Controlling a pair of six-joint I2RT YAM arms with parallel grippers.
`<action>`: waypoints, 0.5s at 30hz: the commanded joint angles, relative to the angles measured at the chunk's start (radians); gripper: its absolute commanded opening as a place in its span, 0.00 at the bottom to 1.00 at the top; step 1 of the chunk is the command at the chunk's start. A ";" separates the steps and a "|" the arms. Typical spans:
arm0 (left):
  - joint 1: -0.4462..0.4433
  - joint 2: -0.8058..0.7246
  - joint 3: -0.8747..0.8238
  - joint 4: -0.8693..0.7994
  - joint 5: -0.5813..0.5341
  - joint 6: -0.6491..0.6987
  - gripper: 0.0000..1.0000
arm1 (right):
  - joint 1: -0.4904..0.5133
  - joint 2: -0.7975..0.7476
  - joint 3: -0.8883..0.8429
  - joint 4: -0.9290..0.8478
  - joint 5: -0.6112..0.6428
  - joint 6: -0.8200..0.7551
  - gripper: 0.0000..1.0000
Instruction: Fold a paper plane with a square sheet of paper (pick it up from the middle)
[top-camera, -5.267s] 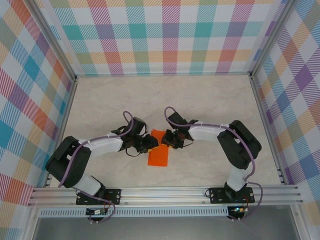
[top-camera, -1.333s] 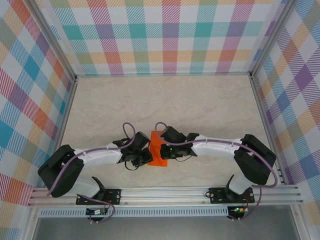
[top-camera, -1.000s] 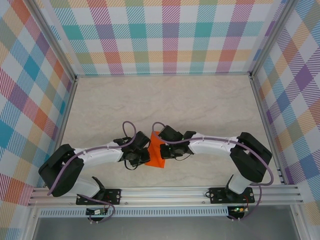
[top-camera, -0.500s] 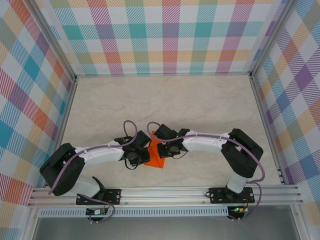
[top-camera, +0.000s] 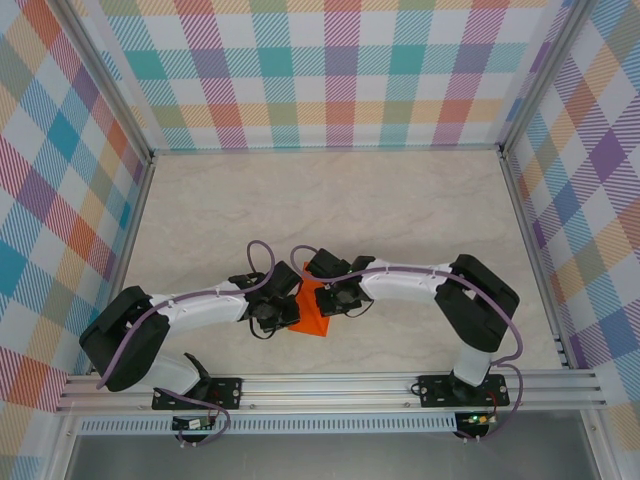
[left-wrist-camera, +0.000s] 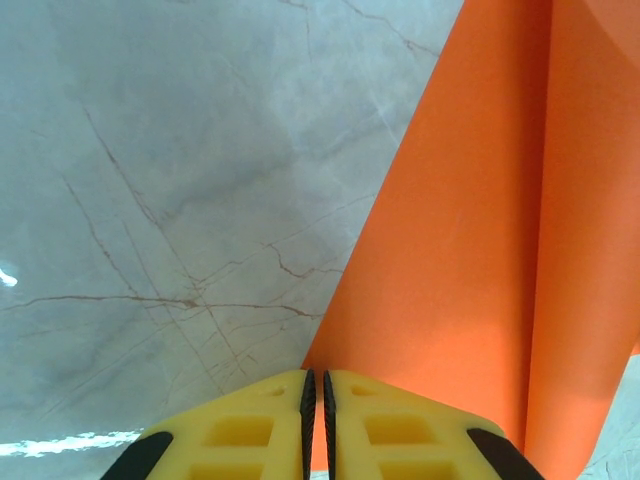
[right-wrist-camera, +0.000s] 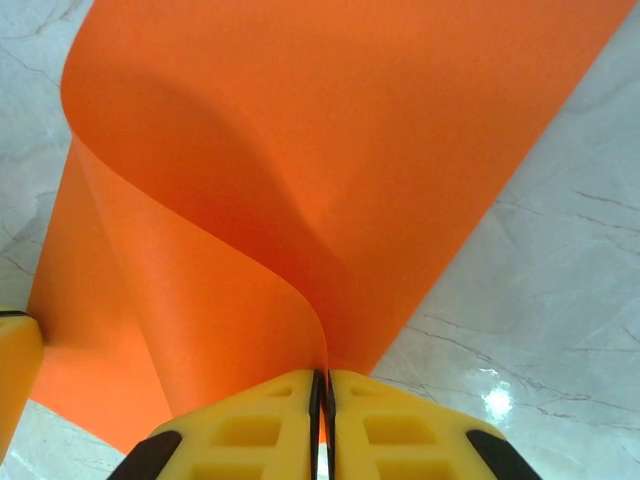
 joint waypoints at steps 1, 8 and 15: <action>-0.014 0.006 0.007 -0.059 -0.025 0.017 0.14 | -0.005 0.022 0.032 -0.029 0.019 -0.026 0.13; -0.014 0.007 0.012 -0.059 -0.022 0.017 0.14 | -0.006 0.044 0.050 -0.041 0.030 -0.034 0.13; -0.014 0.004 0.007 -0.062 -0.026 0.017 0.13 | -0.006 0.051 0.056 -0.045 0.035 -0.034 0.14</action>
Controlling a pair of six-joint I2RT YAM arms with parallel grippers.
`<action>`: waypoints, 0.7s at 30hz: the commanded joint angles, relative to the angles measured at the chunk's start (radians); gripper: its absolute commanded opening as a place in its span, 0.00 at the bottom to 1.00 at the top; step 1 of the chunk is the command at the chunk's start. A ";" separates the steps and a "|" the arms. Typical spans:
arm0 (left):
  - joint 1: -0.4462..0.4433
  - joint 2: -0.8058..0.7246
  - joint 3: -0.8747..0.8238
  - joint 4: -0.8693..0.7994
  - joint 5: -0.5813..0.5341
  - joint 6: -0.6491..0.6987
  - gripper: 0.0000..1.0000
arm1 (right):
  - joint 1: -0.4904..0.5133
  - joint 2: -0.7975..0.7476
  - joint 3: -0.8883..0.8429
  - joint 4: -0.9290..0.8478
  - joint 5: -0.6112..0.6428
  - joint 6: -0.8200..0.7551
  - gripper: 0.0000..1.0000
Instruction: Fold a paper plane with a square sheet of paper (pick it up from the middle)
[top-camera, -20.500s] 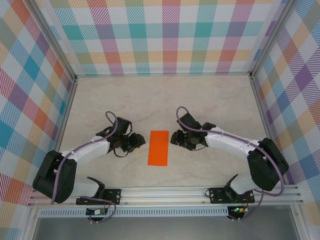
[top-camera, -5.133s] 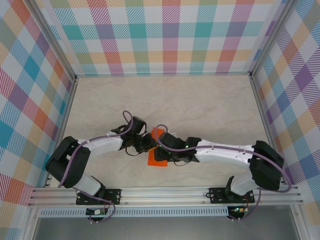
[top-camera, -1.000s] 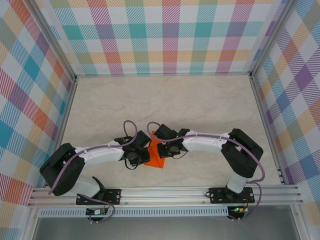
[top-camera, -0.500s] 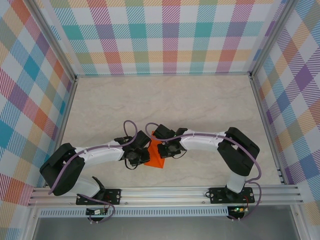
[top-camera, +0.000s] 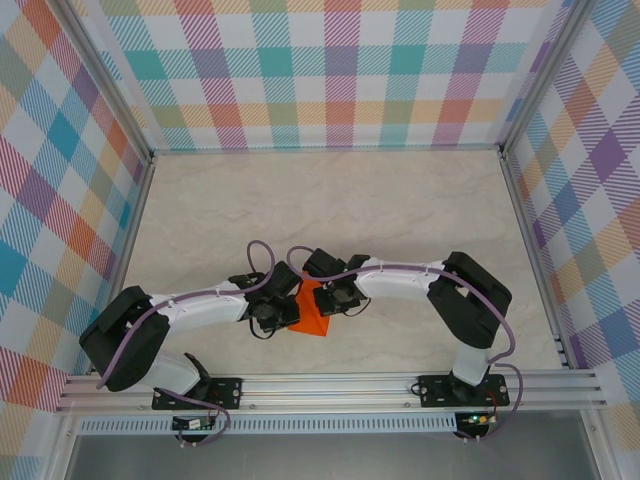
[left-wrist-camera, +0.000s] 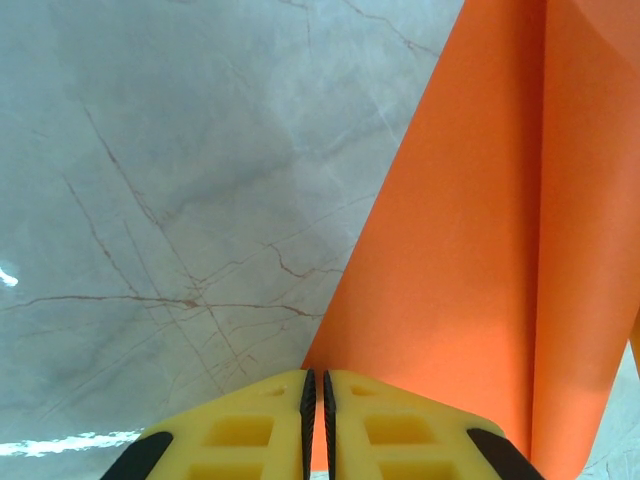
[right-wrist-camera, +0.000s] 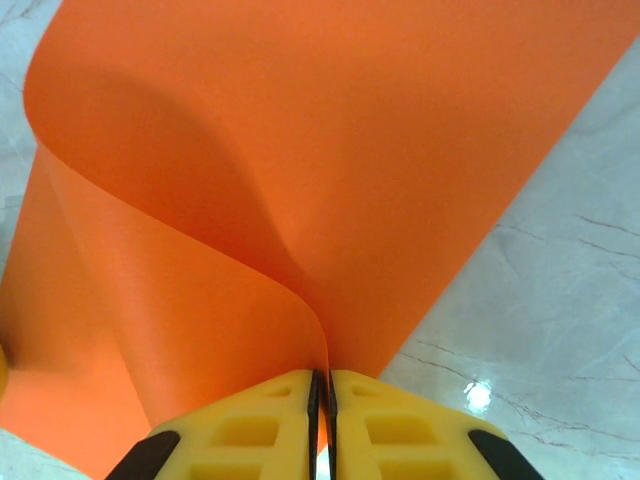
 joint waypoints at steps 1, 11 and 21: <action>-0.013 0.005 0.007 -0.061 -0.023 0.017 0.13 | -0.005 0.010 0.026 -0.022 0.014 -0.016 0.14; -0.013 0.007 0.009 -0.061 -0.021 0.020 0.13 | -0.005 0.012 0.035 -0.021 0.012 -0.021 0.14; -0.014 0.007 0.007 -0.061 -0.020 0.019 0.13 | -0.005 0.032 0.048 -0.034 0.017 -0.027 0.14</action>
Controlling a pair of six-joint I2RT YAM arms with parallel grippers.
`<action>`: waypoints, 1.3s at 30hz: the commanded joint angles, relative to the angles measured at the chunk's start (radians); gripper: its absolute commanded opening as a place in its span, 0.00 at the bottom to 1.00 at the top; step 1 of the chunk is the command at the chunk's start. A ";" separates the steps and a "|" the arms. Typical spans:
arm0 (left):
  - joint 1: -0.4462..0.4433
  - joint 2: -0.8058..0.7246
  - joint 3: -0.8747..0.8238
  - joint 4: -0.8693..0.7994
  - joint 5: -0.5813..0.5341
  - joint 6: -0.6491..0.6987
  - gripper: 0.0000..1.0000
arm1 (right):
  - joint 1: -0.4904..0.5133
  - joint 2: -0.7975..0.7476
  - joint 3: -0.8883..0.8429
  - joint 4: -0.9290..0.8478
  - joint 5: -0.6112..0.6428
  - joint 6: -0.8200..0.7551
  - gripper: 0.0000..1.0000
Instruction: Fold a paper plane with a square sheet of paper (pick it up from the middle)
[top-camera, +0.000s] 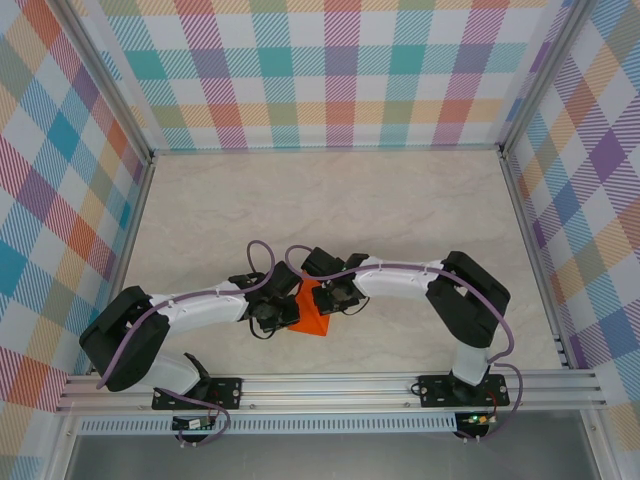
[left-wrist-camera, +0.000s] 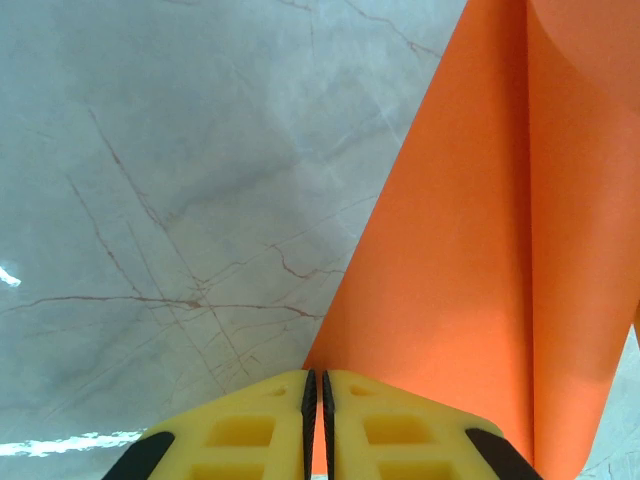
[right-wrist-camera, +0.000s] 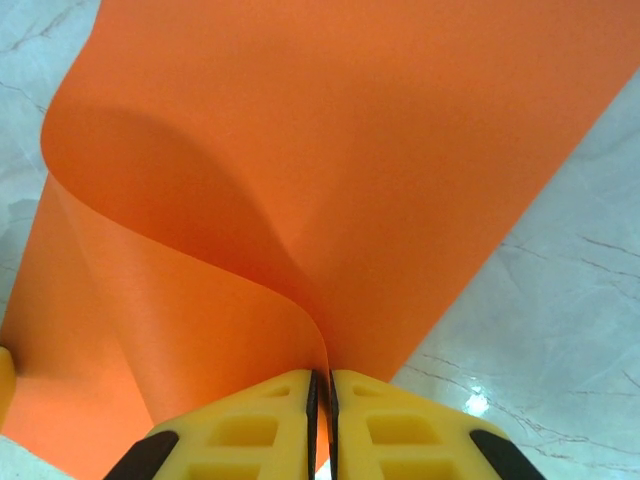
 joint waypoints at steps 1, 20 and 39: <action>-0.013 0.007 0.007 -0.060 -0.019 0.017 0.13 | -0.005 0.022 0.030 -0.029 0.013 -0.014 0.14; 0.058 -0.222 -0.037 0.026 0.050 -0.028 0.12 | -0.005 0.037 0.001 -0.019 0.015 0.003 0.14; 0.185 -0.214 -0.247 0.644 0.271 -0.207 0.00 | -0.006 0.041 -0.019 0.003 0.004 0.017 0.14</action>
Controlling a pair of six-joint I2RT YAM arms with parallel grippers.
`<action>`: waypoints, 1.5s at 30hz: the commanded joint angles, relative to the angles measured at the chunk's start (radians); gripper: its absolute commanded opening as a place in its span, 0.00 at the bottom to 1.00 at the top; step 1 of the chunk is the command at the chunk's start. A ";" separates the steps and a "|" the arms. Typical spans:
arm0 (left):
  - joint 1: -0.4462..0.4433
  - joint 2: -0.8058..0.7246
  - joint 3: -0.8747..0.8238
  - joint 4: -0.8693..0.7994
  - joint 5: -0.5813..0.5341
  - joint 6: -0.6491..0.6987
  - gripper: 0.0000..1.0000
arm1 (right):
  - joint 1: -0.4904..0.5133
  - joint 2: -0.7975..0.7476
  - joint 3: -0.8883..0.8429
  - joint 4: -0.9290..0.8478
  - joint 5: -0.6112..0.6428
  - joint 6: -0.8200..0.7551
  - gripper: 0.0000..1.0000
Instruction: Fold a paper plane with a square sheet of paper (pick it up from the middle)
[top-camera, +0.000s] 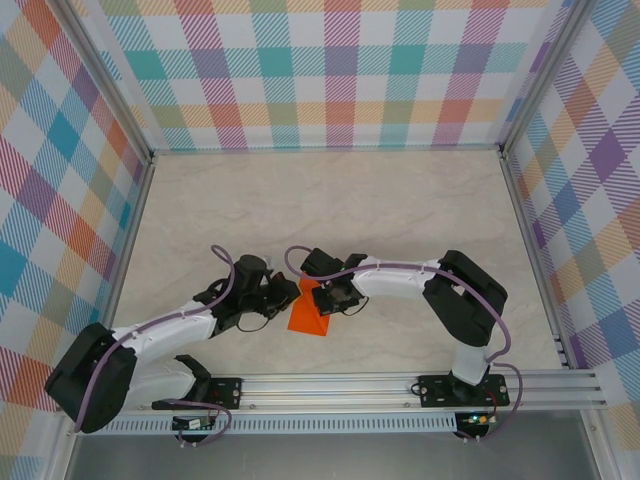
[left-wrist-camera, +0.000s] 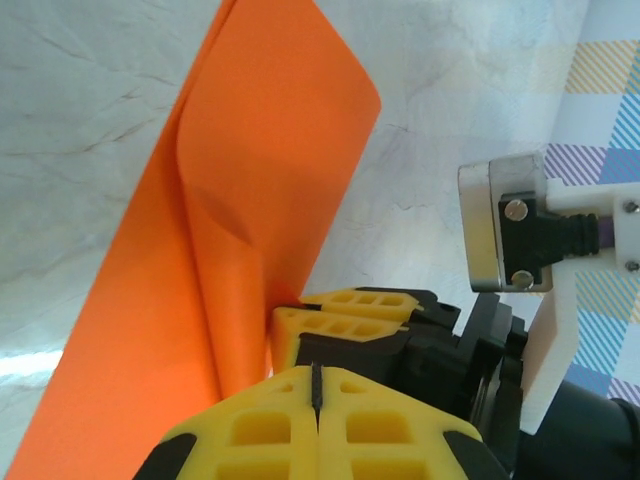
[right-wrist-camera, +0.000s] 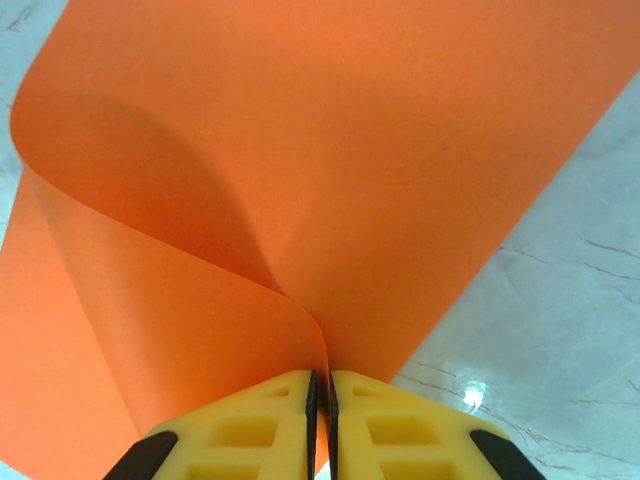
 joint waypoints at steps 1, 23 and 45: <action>0.010 0.044 -0.021 0.117 0.036 -0.016 0.00 | -0.005 0.026 -0.021 0.004 -0.002 0.010 0.14; 0.008 0.217 0.004 0.207 0.086 0.007 0.00 | -0.005 0.027 -0.024 -0.001 0.004 0.015 0.14; 0.009 0.287 0.035 0.209 0.090 0.031 0.00 | -0.005 0.032 -0.021 0.000 0.003 0.017 0.14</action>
